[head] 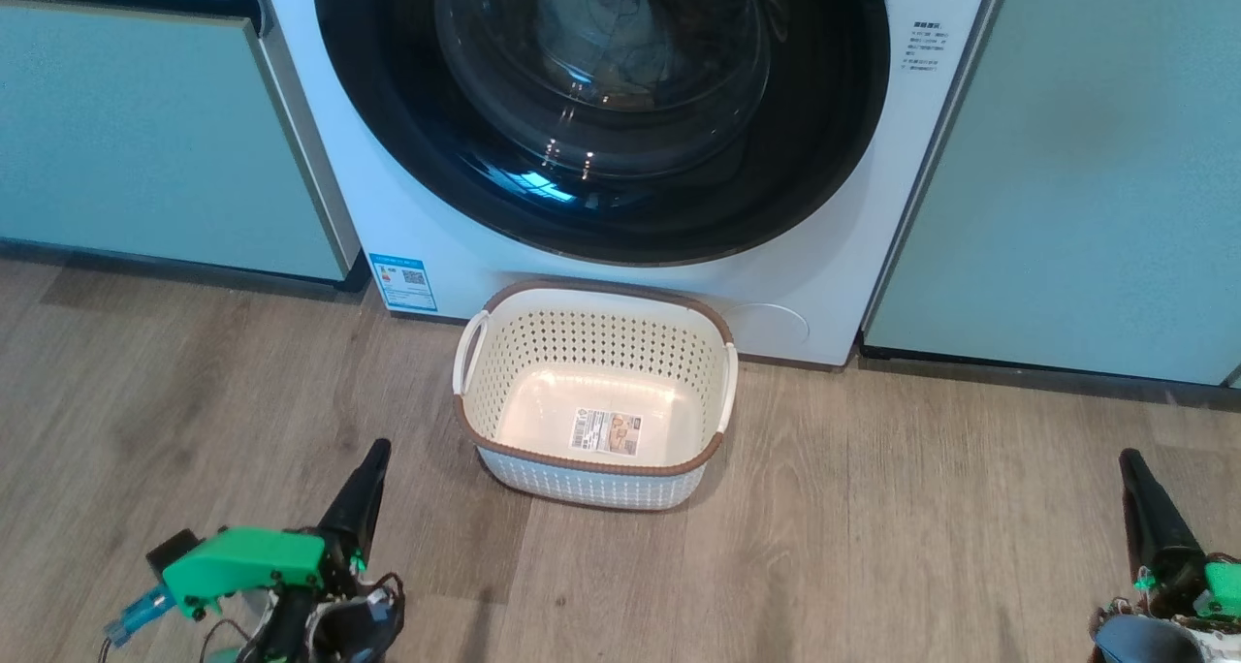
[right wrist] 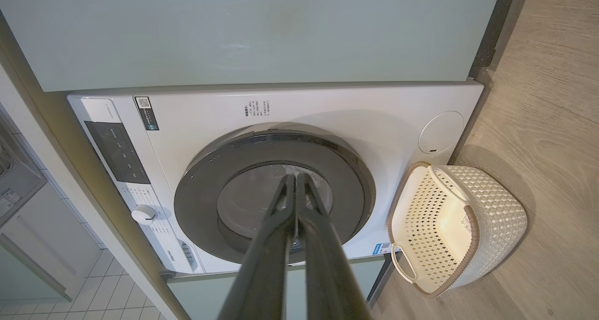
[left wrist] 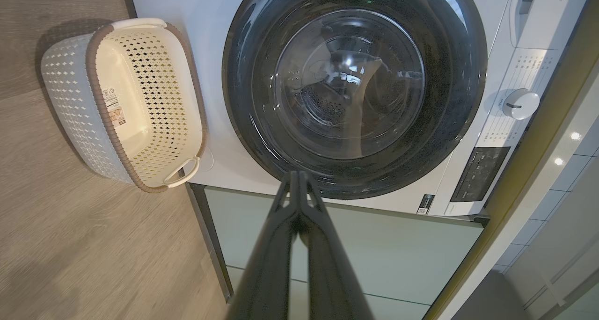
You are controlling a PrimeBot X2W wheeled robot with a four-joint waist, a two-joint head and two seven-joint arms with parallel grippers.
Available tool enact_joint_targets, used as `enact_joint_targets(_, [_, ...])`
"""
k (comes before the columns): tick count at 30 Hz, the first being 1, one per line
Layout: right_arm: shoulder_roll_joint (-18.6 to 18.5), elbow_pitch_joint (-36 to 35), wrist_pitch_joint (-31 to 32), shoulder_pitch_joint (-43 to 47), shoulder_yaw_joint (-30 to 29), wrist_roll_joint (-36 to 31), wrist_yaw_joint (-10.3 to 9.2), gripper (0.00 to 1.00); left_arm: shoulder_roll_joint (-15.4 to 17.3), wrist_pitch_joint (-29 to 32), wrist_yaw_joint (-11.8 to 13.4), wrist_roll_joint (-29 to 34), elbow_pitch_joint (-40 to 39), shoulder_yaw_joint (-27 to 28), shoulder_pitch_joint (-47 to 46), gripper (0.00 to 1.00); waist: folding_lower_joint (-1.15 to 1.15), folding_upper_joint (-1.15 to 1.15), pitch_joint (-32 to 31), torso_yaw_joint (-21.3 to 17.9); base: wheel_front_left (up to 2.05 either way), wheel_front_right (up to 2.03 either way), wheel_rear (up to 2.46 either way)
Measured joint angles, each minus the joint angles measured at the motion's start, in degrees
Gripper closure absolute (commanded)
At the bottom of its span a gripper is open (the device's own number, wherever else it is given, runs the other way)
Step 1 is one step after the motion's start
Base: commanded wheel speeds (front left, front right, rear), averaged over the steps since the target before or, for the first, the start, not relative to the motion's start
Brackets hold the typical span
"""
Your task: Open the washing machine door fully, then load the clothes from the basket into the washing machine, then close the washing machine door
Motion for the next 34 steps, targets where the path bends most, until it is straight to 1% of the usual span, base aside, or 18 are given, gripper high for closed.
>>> enact_joint_targets(34, [0.0, 0.0, 0.0, 0.0, 0.0, 0.0, 0.0, 1.0, -0.01, 0.0, 0.0, 0.0, 0.0, 0.01, -0.01, 1.0, 0.0, 0.0, 0.0, 0.0, 0.0, 0.0, 0.0])
